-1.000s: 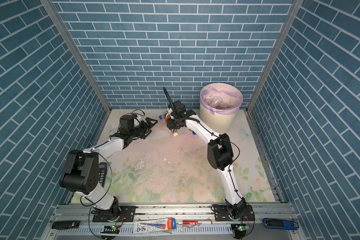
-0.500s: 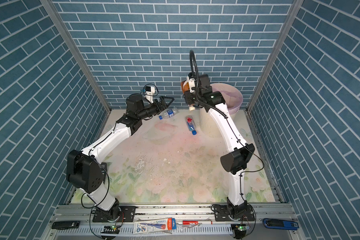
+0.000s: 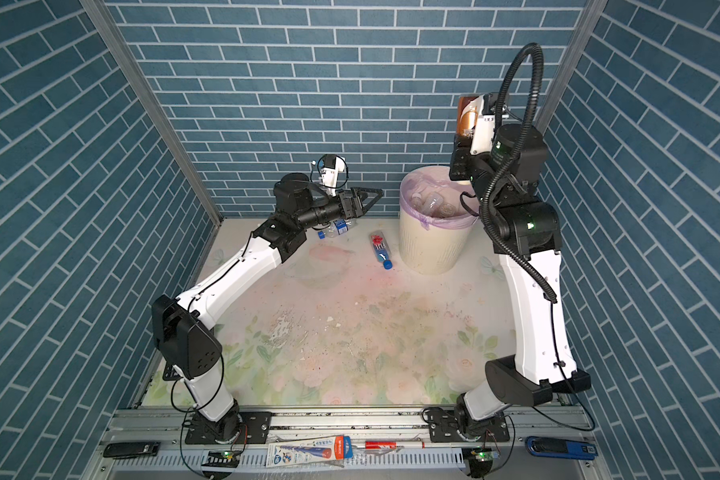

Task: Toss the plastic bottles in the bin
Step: 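Lift the Nescafe bottle with the right gripper and carry it toward the bin, then open the right gripper over the bin to drop the Nescafe bottle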

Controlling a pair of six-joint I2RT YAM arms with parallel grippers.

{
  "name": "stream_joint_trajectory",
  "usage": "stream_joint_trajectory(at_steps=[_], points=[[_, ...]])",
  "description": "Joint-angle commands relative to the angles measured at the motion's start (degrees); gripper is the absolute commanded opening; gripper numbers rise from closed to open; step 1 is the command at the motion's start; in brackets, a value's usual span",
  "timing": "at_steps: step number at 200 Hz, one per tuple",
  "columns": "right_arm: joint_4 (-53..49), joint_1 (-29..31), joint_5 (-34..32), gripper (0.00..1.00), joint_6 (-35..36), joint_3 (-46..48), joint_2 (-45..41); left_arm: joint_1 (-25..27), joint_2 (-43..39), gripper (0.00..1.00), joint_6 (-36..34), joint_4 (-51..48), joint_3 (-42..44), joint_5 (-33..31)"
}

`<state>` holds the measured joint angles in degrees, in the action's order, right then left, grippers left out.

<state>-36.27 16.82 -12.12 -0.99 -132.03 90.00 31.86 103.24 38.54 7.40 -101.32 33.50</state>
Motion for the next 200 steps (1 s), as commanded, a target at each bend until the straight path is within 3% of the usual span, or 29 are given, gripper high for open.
stream_joint_trajectory(at_steps=[1,15,40,52,67,96,200], points=[[0.55,-2.12,-1.43,0.18,1.16,1.35,8.36,-0.11,1.08,0.99,-0.84,0.58,-0.8,-0.1],[-3.64,-3.96,0.03,0.29,-1.38,-2.44,15.83,-0.1,1.08,0.99,-0.66,0.54,-0.36,-0.19],[-18.34,-4.88,-1.37,0.66,-3.38,-19.99,29.64,-0.13,0.41,0.99,-1.48,-0.87,0.69,-0.44],[-20.08,-4.87,-1.29,0.78,-4.67,-22.72,30.56,-0.13,-0.05,0.99,-2.21,-1.36,1.66,-0.98],[-15.56,-4.78,-0.32,0.87,-5.25,-17.18,26.81,-0.13,-0.05,0.99,-2.52,-1.99,2.22,-1.5],[-6.29,-4.69,0.65,0.96,-5.73,-5.06,18.92,-0.12,1.28,0.99,-1.99,-1.73,1.96,-1.24],[-6.34,-4.36,4.34,0.99,-7.18,-1.26,14.77,-0.12,2.16,0.99,-1.15,-2.34,3.06,-1.79]])
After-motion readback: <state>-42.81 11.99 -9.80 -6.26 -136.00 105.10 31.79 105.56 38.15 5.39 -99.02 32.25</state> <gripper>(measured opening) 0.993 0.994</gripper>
